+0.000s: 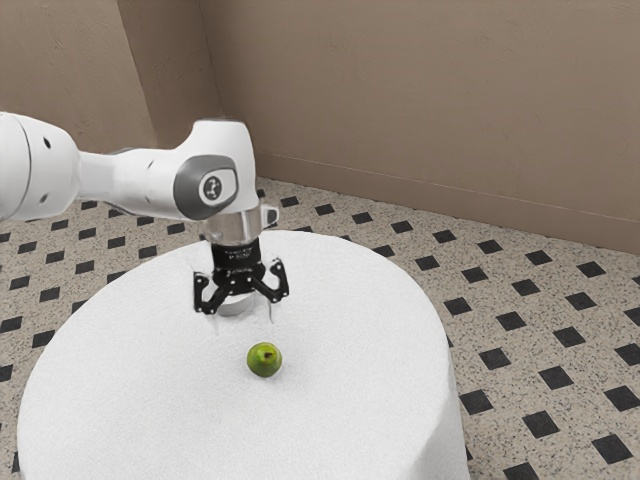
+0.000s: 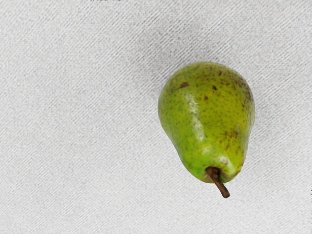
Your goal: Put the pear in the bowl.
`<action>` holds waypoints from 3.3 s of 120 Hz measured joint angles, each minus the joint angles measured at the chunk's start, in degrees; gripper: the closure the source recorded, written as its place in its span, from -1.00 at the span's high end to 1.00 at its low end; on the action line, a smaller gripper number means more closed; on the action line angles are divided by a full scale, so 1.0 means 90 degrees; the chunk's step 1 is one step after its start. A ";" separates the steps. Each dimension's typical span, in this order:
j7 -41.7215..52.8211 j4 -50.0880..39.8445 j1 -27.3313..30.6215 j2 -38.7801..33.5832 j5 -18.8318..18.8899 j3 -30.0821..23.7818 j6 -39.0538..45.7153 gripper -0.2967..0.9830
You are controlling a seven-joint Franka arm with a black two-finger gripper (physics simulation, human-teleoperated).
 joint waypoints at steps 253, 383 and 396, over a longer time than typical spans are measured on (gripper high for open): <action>-0.0786 -0.0252 0.0018 0.1240 -0.0602 0.0018 0.1673 0.42; -0.0773 0.0760 0.0443 0.0786 0.0364 0.0450 0.1522 0.02; -0.0768 0.0837 0.0639 0.0804 0.0494 0.0453 0.1460 0.02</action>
